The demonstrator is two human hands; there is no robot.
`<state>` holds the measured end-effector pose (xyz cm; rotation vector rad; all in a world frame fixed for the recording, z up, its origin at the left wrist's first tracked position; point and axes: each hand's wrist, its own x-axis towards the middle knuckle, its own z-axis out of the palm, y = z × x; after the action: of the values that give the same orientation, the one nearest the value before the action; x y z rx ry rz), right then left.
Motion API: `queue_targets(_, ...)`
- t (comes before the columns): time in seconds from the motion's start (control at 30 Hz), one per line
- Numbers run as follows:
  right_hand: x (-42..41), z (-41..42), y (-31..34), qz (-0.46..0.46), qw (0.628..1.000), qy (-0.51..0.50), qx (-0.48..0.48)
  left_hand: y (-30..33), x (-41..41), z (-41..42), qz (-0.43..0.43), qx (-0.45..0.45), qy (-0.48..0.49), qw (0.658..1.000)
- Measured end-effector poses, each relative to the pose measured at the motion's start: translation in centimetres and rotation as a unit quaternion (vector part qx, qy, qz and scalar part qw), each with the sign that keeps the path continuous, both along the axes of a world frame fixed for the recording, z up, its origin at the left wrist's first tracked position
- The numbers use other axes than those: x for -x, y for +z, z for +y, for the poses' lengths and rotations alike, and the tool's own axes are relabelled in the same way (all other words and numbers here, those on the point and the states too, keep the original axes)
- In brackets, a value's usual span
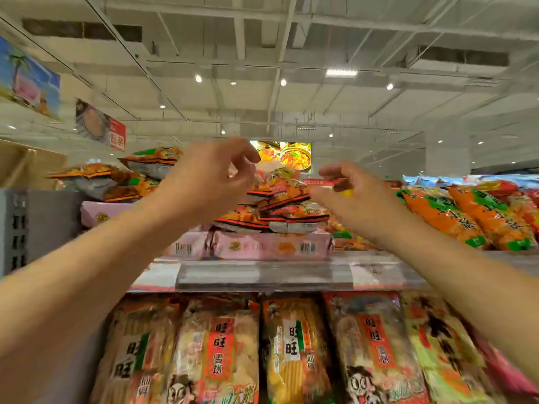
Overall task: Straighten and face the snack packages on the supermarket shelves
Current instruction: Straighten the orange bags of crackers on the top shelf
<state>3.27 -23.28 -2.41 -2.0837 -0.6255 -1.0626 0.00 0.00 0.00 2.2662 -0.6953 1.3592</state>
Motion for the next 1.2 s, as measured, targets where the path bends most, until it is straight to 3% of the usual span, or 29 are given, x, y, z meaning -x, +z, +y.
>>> queue_targets(0.07, -1.5, 0.6, 1.5, 0.041, 0.998, -0.029, 0.022, 2.0, -2.1, -0.5, 0.010, -0.017, 0.083, 0.996)
queue_targets(0.17, -4.1, 2.0, 2.5, 0.119, 0.990, -0.047, 0.059, 2.9, -5.6, -1.3, 0.129, -0.065, 0.193, 0.970)
queue_targets(0.33, -6.9, 2.7, 2.5, 0.128, 0.989, -0.059, 0.054, 2.3, -7.7, -2.2, 0.228, -0.121, 0.278, 0.925)
queue_targets(0.43, -7.8, 2.9, 2.8, 0.140, 0.988, -0.055, 0.038, 2.5, -7.7, -2.2, 0.265, -0.118, 0.281, 0.915)
queue_targets(0.53, -8.6, 3.2, 2.8, 0.140, 0.988, -0.053, 0.027, 2.4, -7.7, -1.8, 0.279, -0.066, 0.247, 0.925)
queue_targets(0.67, -9.4, 3.4, 2.5, 0.119, 0.992, -0.039, -0.019, 1.5, -7.7, -1.6, 0.227, -0.008, 0.203, 0.952)
queue_targets(0.9, -6.9, 1.0, 3.4, 0.026, 0.991, 0.038, -0.129, 1.1, -6.4, -1.2, -0.025, 0.030, 0.107, 0.994)
queue_targets(1.0, -4.0, -1.6, 2.4, 0.007, 0.984, 0.053, -0.171, 0.4, -5.6, -2.4, -0.040, 0.094, -0.001, 0.995)
queue_targets(1.2, 3.0, -8.3, -4.4, 0.017, 0.972, 0.044, -0.229, -3.0, -4.3, -8.2, -0.023, 0.126, -0.138, 0.982)
